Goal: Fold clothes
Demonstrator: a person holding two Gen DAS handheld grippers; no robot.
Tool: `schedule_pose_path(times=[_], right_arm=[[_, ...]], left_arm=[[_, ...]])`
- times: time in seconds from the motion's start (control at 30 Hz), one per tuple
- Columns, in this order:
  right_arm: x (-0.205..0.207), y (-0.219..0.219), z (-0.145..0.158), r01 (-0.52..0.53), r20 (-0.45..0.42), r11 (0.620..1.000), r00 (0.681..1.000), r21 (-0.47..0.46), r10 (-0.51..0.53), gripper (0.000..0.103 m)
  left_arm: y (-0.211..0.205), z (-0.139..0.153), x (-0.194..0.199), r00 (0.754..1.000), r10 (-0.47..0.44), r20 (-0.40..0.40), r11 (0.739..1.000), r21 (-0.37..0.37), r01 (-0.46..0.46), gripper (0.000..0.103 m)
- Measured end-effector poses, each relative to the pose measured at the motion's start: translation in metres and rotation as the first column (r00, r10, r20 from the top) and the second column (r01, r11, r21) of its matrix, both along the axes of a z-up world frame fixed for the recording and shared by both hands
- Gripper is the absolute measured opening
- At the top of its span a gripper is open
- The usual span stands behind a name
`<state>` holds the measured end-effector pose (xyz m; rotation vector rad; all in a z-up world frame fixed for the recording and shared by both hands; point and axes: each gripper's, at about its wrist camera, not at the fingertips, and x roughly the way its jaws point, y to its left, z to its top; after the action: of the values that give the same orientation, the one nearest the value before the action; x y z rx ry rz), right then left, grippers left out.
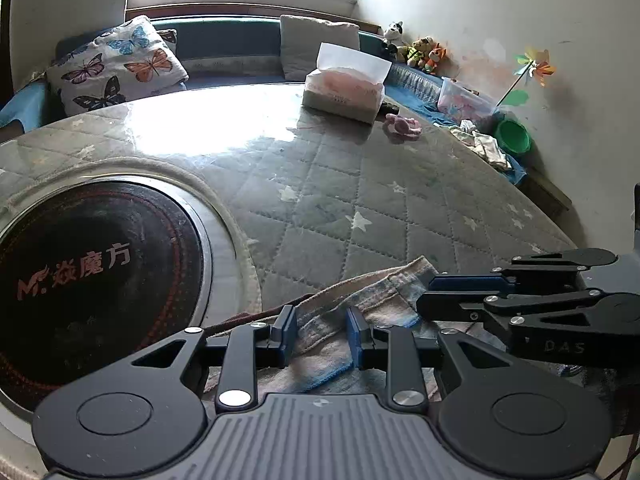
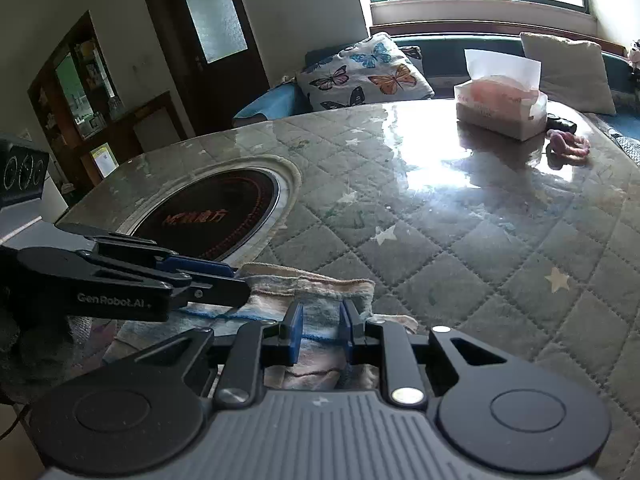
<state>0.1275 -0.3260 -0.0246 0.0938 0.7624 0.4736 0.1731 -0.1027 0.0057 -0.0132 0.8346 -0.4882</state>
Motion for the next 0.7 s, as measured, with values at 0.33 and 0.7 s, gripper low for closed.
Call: schedule_pose_path(times=[0.33, 0.7], right_arm=[[-0.006, 0.009, 0.002, -0.028, 0.032, 0.999, 0.999, -0.043, 0.029, 0.033], [-0.068, 0.041, 0.011, -0.183, 0.105, 0.968, 0.974, -0.174, 0.202, 0.049]], left_arm=[[0.003, 0.002, 0.002, 1.000, 0.022, 0.018, 1.000, 0.004, -0.022, 0.031], [0.010, 0.016, -0.019, 0.999, -0.013, 0.035, 1.000, 0.027, 0.012, 0.031]])
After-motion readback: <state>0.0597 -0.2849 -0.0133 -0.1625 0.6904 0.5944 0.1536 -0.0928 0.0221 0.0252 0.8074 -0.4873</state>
